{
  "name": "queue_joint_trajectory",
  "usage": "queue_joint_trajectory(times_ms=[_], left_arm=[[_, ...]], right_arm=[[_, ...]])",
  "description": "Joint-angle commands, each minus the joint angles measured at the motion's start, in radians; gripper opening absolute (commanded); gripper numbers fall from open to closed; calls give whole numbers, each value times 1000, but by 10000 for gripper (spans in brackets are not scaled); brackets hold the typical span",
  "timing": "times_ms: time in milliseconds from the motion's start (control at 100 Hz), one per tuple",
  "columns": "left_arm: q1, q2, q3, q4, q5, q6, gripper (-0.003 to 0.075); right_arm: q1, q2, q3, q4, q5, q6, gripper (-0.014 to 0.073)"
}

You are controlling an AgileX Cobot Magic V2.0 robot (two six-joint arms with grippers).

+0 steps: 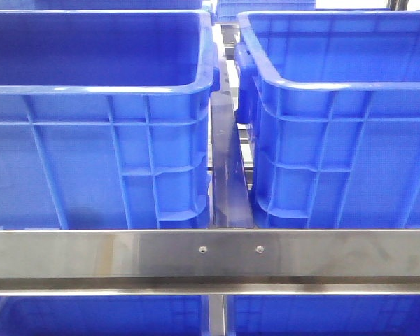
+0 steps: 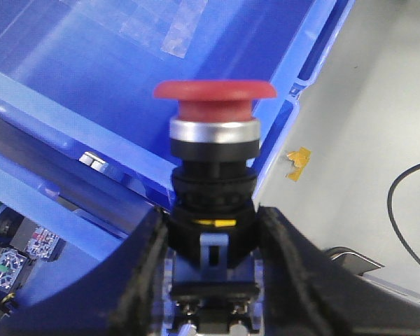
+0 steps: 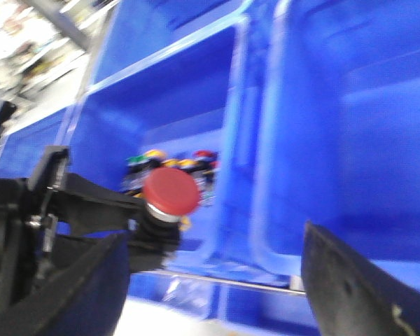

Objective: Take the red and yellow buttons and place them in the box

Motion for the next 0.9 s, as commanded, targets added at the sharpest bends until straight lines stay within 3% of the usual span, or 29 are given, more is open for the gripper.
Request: queue_joint_trajectory(times_ms=[0,190,570,890], left_arm=[[-8,-43,-25,-17,-64,1,-19],[-8,-43,-25,-17,-64,1,-19],[-8,-43,-25,-17,-64,1,-19],[-8,-43,-25,-17,-64,1,-19]], right_arm=[[0,66,-32,193,-14,-131,541],[1,196,-32,370,47,-279,541],[4,343,-35,541,169,-422,541],[131,382,-37,583,120,-464,541]])
